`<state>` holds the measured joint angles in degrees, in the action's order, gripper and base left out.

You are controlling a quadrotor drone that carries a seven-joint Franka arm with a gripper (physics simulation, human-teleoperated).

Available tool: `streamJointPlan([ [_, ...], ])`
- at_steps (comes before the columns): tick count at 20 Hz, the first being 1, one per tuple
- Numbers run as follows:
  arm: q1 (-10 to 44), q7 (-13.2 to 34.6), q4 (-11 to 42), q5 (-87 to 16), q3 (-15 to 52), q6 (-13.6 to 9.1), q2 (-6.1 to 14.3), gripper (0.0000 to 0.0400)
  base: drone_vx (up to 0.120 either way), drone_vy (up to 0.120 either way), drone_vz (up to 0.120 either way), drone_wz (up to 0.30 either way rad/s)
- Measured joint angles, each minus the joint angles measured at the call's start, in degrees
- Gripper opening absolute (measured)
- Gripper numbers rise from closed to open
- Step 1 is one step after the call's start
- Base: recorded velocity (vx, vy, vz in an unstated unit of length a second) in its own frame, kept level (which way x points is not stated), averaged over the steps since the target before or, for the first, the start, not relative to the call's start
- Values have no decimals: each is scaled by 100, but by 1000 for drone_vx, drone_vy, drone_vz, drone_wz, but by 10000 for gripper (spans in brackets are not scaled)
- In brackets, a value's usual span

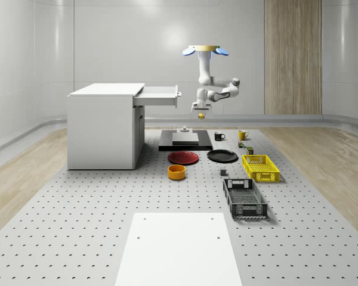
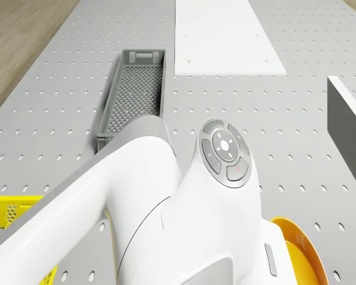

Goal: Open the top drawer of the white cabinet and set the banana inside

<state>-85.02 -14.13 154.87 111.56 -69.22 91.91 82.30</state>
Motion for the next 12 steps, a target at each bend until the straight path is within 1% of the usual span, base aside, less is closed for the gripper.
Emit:
streamJointPlan([
  [12,3,1,0,3,0,-6,-6,201,-120,0,120,0],
])
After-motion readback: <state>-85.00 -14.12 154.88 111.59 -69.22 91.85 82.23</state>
